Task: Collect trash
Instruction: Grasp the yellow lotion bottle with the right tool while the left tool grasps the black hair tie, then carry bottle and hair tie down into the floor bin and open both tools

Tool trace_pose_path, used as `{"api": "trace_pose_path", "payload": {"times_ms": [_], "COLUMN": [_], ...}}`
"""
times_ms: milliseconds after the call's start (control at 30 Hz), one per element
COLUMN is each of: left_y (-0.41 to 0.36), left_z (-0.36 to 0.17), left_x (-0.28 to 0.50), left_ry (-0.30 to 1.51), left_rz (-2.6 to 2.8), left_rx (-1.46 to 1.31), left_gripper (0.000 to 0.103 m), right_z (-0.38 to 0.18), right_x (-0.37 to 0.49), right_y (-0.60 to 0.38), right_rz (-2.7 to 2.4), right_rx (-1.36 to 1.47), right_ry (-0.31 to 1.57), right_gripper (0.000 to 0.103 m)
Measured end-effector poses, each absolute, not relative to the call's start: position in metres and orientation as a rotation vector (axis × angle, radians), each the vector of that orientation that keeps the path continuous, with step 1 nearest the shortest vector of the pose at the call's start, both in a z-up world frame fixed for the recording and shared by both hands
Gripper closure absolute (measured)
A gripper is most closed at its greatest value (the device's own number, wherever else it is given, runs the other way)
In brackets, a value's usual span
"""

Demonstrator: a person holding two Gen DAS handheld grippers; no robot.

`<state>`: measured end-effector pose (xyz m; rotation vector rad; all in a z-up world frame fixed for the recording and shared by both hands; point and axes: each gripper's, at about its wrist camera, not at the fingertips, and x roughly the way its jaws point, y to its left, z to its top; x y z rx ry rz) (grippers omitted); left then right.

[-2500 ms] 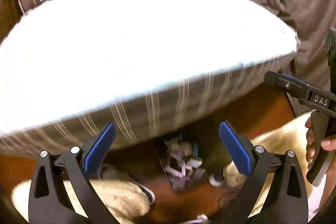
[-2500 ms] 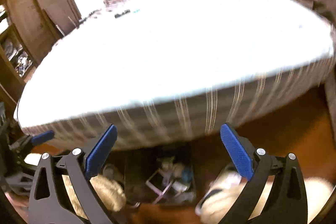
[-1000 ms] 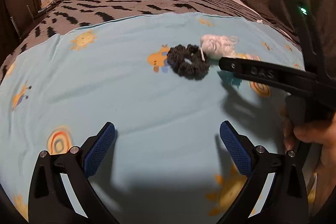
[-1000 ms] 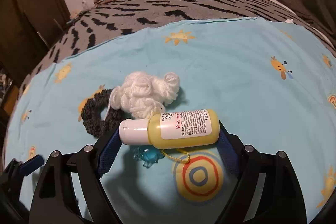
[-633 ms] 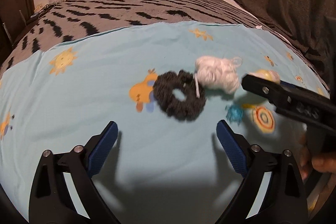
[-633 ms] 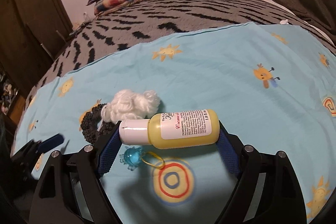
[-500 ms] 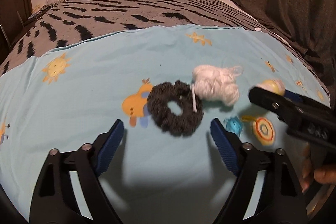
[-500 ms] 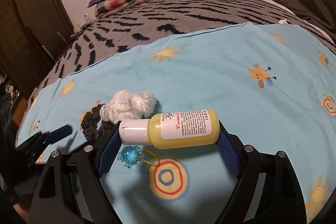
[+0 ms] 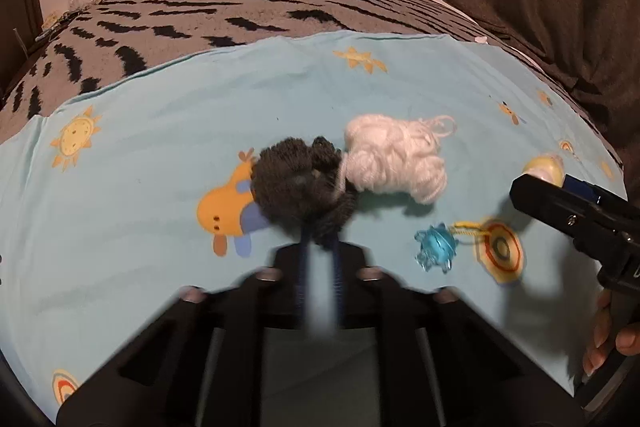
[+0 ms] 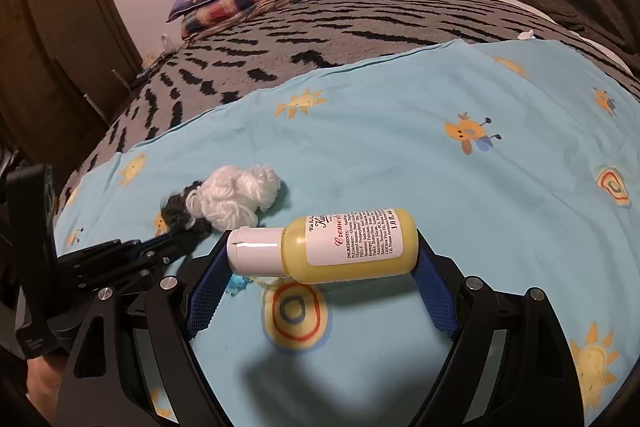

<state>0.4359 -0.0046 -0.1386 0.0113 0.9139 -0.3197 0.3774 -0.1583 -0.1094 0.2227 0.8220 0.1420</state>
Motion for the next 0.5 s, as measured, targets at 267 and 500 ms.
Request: {"api": "trace_pose_path", "payload": {"times_ms": [267,500], "left_y": [-0.003,-0.001], "left_z": [-0.126,-0.101], "left_x": [0.413,0.365], "left_ry": [0.865,0.828], "left_rz": [-0.323,-0.311], "left_rx": [0.009,0.021], "left_gripper": [0.102,0.102], "right_z": [-0.098,-0.082], "right_x": [0.350,0.312], "right_y": [-0.162,-0.164], "right_rz": [0.152,0.168], "right_rx": [0.222,0.219], "right_ry": [0.810,0.790], "right_gripper": [0.019,0.019]}}
